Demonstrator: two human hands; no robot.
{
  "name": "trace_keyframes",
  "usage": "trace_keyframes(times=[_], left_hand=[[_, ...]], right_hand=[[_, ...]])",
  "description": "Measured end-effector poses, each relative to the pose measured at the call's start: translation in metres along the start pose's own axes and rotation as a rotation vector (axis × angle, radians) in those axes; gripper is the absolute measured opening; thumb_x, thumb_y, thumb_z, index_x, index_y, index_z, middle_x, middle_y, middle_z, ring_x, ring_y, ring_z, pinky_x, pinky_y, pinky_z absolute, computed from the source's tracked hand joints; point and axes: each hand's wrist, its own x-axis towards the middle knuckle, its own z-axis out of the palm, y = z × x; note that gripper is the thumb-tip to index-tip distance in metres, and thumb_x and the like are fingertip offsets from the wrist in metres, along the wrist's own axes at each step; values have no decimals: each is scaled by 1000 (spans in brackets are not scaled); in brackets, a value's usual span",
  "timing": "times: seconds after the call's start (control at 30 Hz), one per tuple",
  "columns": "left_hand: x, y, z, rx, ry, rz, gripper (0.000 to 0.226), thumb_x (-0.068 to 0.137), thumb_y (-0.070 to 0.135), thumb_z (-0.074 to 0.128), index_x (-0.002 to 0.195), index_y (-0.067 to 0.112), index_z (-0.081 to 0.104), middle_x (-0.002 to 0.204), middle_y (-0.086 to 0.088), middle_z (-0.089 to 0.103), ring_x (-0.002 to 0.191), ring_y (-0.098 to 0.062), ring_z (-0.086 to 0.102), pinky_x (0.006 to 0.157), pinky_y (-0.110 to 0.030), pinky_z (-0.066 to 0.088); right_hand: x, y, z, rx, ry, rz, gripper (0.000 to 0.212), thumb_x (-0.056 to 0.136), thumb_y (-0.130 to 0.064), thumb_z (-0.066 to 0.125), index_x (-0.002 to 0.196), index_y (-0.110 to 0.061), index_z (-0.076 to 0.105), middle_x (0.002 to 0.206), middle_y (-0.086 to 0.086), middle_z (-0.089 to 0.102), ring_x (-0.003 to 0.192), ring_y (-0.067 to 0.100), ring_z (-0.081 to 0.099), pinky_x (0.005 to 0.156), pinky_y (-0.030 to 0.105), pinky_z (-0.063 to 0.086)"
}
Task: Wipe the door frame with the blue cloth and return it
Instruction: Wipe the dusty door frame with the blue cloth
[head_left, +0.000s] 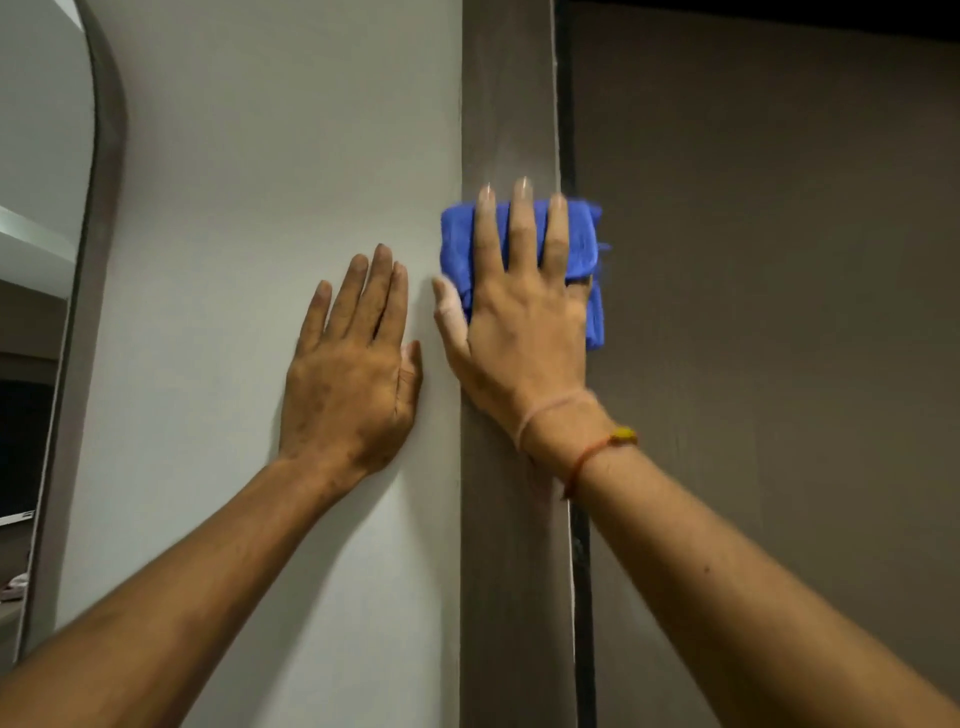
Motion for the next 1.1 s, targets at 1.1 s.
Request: trace_keyframes(times=[1.1], left_hand=[[-1, -2, 0, -27, 15, 8, 60, 93, 34, 17, 147, 10, 7, 158, -10, 7, 145, -21, 2, 119, -43, 8]], right_hand=[[-49, -7, 5, 33, 13, 31, 72, 90, -52, 33, 148, -15, 16, 157, 16, 17, 144, 36, 5, 111, 63, 21]])
